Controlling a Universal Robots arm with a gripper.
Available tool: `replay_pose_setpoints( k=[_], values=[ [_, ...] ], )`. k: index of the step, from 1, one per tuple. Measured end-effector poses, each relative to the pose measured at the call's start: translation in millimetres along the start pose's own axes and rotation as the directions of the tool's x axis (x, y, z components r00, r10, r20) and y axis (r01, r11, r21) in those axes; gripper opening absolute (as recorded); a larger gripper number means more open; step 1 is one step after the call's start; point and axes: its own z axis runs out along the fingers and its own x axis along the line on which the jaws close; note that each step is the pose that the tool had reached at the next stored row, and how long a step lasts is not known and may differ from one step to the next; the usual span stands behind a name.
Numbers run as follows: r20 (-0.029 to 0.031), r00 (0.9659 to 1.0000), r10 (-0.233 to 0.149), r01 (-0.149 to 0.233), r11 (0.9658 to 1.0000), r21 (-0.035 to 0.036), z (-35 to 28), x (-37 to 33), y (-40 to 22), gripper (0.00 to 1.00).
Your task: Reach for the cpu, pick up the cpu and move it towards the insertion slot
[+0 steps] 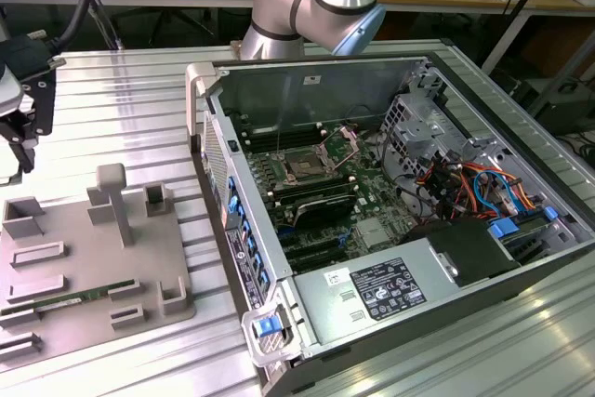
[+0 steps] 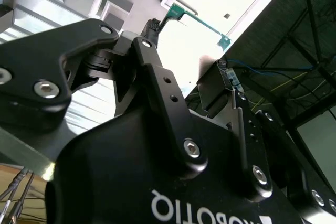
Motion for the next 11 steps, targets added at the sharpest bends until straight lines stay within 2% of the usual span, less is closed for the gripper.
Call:
replay_pose_setpoints(
  k=[7, 11],
  values=[
    [0.0002, 1.0, 0.0, 0.0, 1.0, 0.0, 0.0, -10.3, -0.1, 0.55],
    [0.0, 1.0, 0.0, 0.0, 1.0, 0.0, -0.1, -13.8, -0.1, 0.55]
  ],
)
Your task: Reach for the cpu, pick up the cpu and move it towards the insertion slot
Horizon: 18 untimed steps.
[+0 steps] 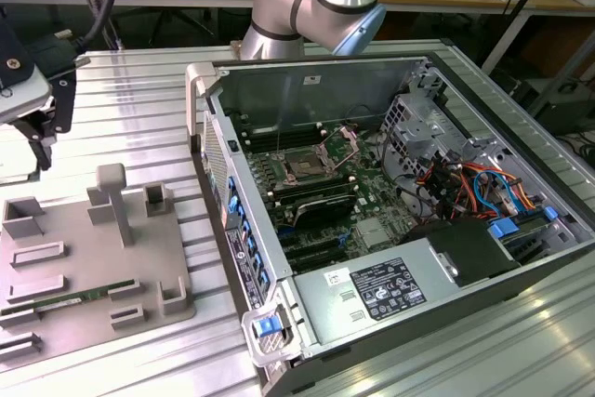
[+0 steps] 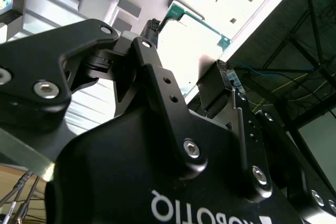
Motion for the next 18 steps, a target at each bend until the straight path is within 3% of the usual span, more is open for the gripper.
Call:
replay_pose_setpoints(
  k=[15, 18],
  values=[
    [-0.0001, 1.0, 0.0, 0.0, 1.0, 0.0, -0.2, -14.7, 0.2, 0.55],
    [0.0, 1.0, 0.0, 0.0, 1.0, 0.0, -0.2, -20.5, 0.5, 0.55]
  ],
)
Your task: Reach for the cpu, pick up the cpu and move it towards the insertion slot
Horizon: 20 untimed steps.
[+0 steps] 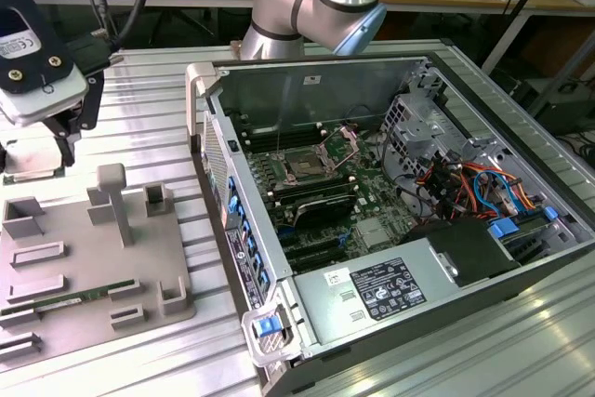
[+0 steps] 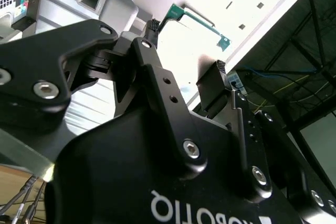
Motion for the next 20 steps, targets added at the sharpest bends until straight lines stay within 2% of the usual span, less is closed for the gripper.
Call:
replay_pose_setpoints(
  k=[20],
  values=[
    [0.0, 1.0, 0.0, 0.0, 1.0, 0.0, -0.2, -19.3, 1.0, 0.55]
  ],
)
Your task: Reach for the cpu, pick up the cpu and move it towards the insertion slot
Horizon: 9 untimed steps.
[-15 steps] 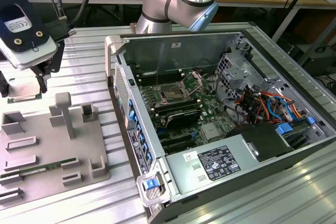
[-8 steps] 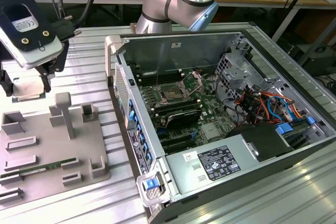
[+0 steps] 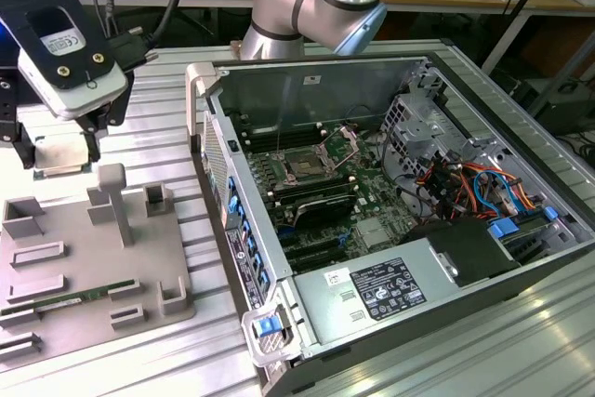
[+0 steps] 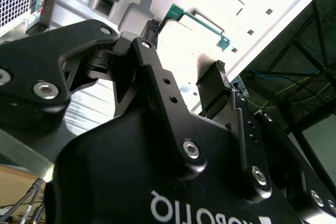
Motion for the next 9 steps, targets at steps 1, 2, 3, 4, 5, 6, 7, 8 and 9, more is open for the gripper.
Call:
replay_pose_setpoints(
  k=[1, 2, 3, 4, 5, 6, 7, 8, 9],
  values=[
    [0.0, 1.0, 0.0, 0.0, 1.0, 0.0, 0.0, -1.5, 0.1, 0.55],
    [0.0, 1.0, 0.0, 0.0, 1.0, -0.0001, 0.0, -2.5, 0.2, 0.55],
    [-0.0001, 1.0, 0.0, 0.0, 1.0, 0.0, -0.1, -4.1, 0.3, 0.55],
    [0.0, 1.0, 0.0, 0.0, 1.0, 0.0, 0.0, -5.1, 0.3, 0.55],
    [0.0, 1.0, 0.0, 0.0, 1.0, 0.0, -0.1, -6.4, 0.4, 0.55],
    [0.0, 1.0, 0.0, 0.0, 1.0, 0.0, -0.1, -8.1, 0.4, 0.55],
    [-0.0001, 1.0, 0.0, 0.0, 1.0, -0.0001, -0.1, -10.0, 0.5, 0.55],
    [-0.0001, 1.0, 0.0, 0.0, 1.0, 0.0, -0.1, -11.6, 0.6, 0.55],
    [0.0, 1.0, 0.0, 0.0, 1.0, -0.0001, -0.1, -13.4, 0.6, 0.55]
  ],
)
